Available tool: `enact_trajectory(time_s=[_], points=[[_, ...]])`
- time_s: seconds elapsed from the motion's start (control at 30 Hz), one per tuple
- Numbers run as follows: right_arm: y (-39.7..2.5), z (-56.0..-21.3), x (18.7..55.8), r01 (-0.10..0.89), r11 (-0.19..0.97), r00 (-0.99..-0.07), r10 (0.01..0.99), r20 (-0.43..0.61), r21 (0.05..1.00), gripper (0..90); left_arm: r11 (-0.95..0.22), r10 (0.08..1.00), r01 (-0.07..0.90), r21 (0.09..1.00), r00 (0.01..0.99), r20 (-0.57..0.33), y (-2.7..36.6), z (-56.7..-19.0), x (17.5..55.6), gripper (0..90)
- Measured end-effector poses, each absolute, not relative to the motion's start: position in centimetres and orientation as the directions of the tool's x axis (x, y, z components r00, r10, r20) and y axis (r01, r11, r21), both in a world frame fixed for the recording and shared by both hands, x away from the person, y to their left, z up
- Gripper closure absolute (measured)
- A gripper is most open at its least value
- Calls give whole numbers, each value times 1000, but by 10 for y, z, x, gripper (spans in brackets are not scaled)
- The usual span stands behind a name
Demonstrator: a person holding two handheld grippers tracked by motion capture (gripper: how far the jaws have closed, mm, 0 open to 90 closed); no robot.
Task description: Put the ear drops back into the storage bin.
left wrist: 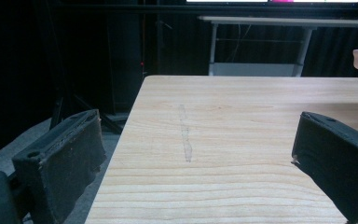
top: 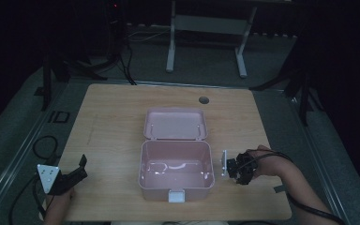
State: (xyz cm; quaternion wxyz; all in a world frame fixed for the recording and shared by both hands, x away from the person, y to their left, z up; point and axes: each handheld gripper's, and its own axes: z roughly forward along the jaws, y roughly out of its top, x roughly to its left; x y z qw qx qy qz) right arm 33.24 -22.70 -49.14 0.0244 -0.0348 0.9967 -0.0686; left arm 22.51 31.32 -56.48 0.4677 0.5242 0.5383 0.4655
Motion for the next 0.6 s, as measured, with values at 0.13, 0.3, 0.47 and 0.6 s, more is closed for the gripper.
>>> enact_trajectory(time_s=[0.13, 0.3, 0.47, 0.6], points=[[-226, -491, 333, -56, 988, -997, -62, -41, -143, 593, 17, 1000, 129, 991, -13, -16, 313, -565, 225, 23], [-226, -489, 332, -58, 990, -997, -64, -38, -129, 594, 17, 1000, 129, 992, -13, -15, 313, -565, 225, 23], [-226, -485, 330, -70, 989, -997, -74, -30, -128, 594, 17, 1000, 129, 992, -14, -15, 313, -565, 225, 23], [-226, -480, 329, -68, 990, -997, -71, -26, -124, 594, 19, 1000, 129, 991, -15, -17, 313, -565, 225, 24]])
